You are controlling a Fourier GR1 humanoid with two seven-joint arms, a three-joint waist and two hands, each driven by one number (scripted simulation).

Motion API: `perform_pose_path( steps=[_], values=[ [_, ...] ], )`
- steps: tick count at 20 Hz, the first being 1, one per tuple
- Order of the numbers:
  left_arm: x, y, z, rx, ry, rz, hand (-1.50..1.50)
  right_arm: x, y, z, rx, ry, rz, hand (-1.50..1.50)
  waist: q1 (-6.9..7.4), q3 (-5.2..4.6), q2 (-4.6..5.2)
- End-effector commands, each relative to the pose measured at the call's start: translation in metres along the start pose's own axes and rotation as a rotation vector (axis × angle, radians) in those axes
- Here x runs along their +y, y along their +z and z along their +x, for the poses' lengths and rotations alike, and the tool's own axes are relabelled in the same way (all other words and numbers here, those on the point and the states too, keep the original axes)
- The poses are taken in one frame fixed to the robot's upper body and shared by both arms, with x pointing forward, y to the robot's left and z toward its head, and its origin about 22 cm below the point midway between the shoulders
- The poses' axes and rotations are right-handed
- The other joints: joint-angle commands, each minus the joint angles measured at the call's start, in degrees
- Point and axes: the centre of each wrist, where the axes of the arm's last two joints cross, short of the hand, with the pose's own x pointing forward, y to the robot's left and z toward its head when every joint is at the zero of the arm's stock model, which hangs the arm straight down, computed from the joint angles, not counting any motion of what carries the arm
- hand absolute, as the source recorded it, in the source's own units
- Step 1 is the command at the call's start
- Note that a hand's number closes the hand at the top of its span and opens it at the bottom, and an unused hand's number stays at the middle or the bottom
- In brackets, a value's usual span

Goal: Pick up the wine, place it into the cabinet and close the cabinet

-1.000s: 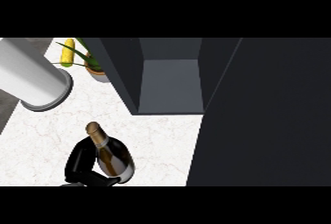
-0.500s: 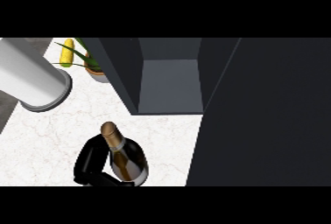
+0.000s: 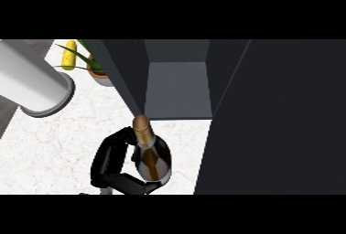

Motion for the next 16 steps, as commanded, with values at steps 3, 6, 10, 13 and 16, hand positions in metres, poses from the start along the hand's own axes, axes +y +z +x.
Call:
perform_pose_path(
  steps=[3, 6, 10, 13, 16],
  values=[
    [-0.012, -0.019, 0.006, -0.038, -0.074, 0.065, 1.5, -0.014, 0.034, 0.041, -0.035, -0.062, 0.015, -1.5, -0.52, 0.06, 0.02],
    [-0.009, -0.036, 0.017, -0.028, -0.099, 0.056, 1.5, -0.017, 0.026, 0.04, -0.059, -0.05, 0.002, -1.5, 0.01, 0.03, 0.15],
    [-0.012, -0.046, -0.003, -0.032, -0.162, 0.08, 1.5, -0.014, 0.033, 0.043, -0.044, -0.066, 0.017, -1.5, -0.64, -0.03, 0.13],
    [-0.014, -0.073, 0.006, -0.011, -0.177, 0.081, 1.5, -0.014, 0.035, 0.046, -0.053, -0.068, 0.021, -1.5, -1.03, -0.07, 0.12],
    [-0.01, -0.082, 0.005, -0.016, -0.169, 0.056, 1.5, -0.01, 0.035, 0.028, -0.056, -0.064, 0.01, -1.5, -0.68, 0.03, 0.14]
  ],
)
